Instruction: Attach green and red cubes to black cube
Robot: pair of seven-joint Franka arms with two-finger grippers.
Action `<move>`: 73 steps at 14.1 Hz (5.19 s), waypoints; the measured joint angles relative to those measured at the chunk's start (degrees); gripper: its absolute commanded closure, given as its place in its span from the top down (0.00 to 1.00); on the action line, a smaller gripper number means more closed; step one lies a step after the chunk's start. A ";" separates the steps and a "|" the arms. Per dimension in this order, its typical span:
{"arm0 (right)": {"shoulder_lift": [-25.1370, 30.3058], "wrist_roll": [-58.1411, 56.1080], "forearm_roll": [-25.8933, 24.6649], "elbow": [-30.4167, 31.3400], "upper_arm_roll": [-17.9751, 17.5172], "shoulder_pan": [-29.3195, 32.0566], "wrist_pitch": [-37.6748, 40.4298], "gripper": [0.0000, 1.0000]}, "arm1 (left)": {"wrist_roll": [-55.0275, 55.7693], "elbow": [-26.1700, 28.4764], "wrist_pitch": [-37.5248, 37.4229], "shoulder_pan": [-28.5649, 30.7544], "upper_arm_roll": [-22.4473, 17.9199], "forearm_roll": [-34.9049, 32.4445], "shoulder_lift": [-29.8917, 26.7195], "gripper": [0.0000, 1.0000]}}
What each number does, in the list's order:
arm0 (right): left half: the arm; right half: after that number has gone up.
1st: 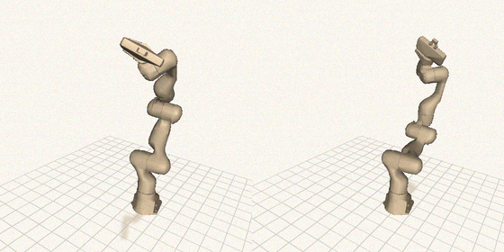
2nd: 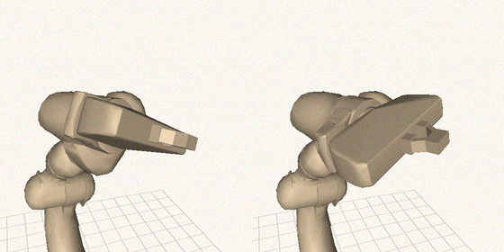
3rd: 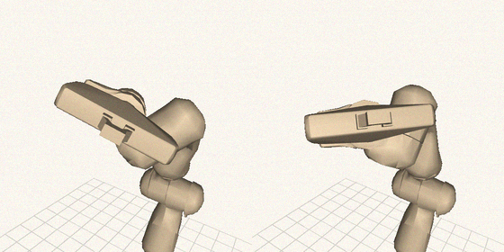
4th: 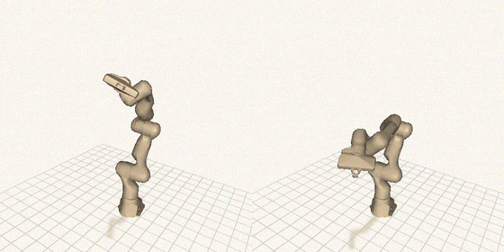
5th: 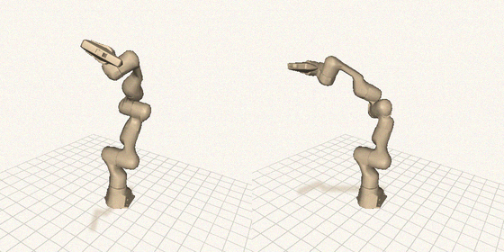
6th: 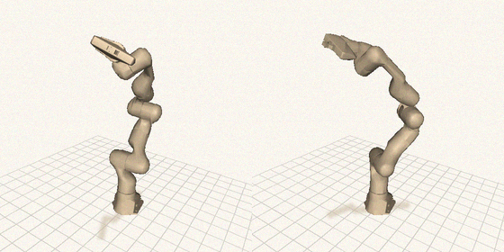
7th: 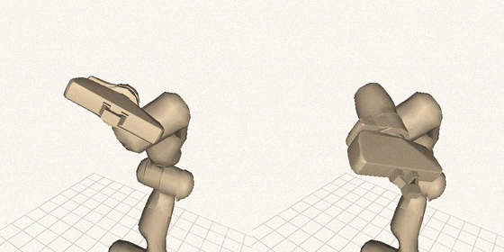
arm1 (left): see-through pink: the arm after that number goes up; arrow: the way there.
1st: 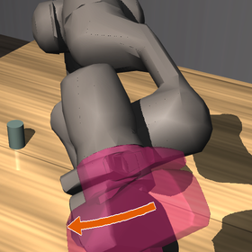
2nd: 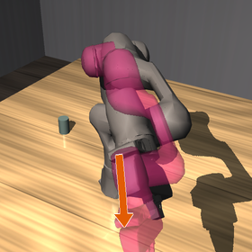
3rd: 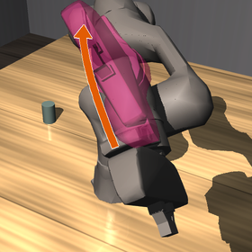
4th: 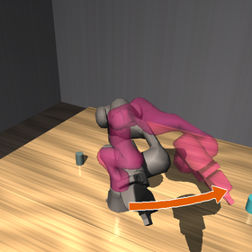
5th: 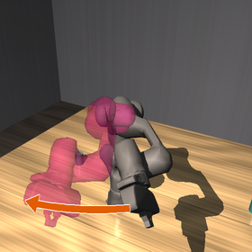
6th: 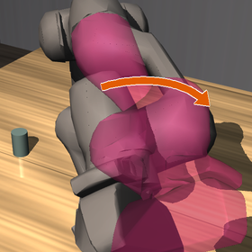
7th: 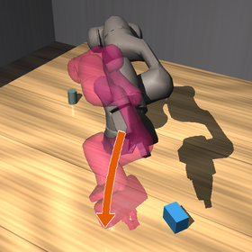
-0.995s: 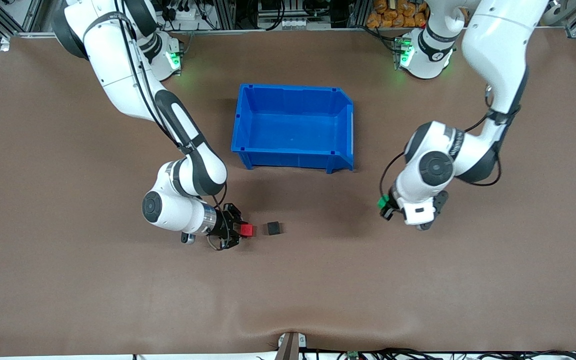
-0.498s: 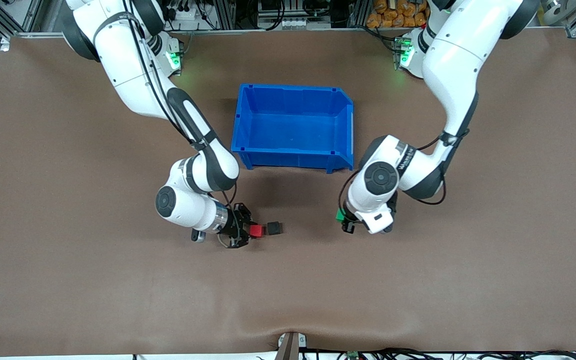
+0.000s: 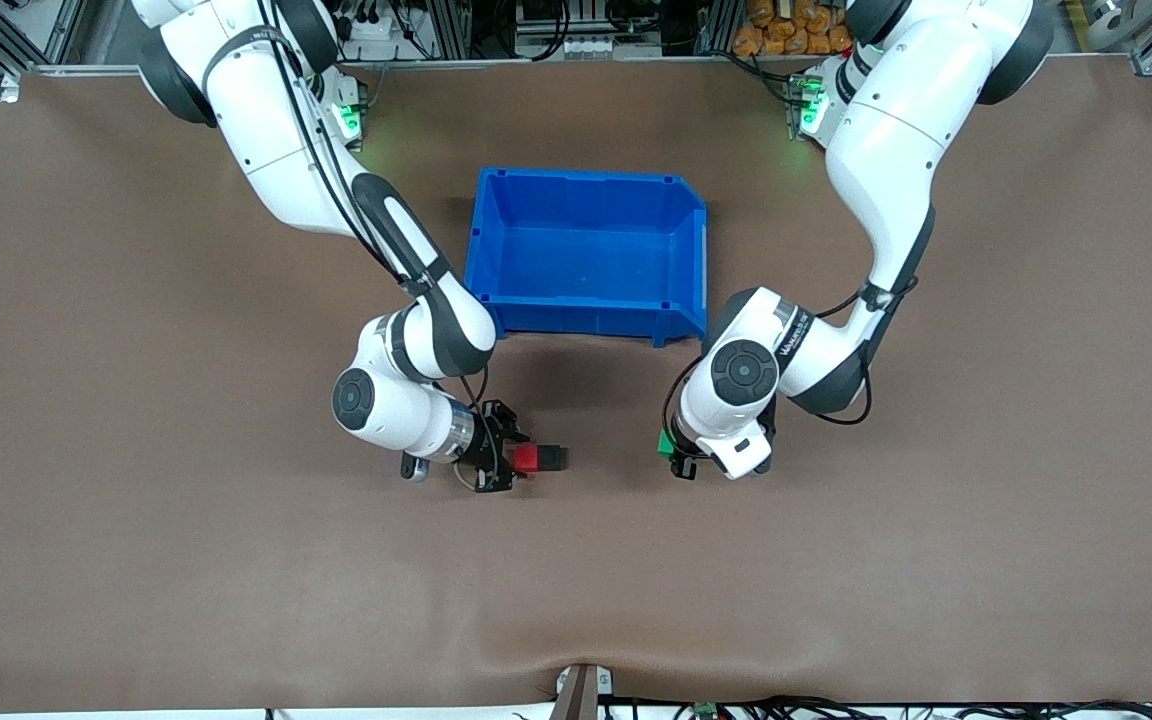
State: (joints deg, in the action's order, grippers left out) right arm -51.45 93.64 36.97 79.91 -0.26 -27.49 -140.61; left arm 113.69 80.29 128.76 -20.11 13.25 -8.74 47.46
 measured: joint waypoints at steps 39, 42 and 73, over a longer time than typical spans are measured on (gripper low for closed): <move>57.00 -97.27 -38.58 13.82 13.76 17.51 58.29 1.00 | 14.99 -12.96 14.70 -9.30 0.00 4.68 13.36 0.04; 56.96 -97.31 -38.62 12.10 14.12 17.62 56.40 1.00 | 14.28 -13.12 16.24 -9.50 -0.22 4.68 13.74 1.00; 55.65 -97.36 -38.62 7.79 13.71 17.43 58.41 1.00 | -43.84 -0.72 -22.17 14.90 1.57 1.11 -18.33 1.00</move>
State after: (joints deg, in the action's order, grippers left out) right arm 4.20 -3.72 -1.65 87.70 13.45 -10.05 -82.21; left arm 69.84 79.57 106.59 -5.21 14.82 -7.62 29.14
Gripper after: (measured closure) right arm 0.000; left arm 0.000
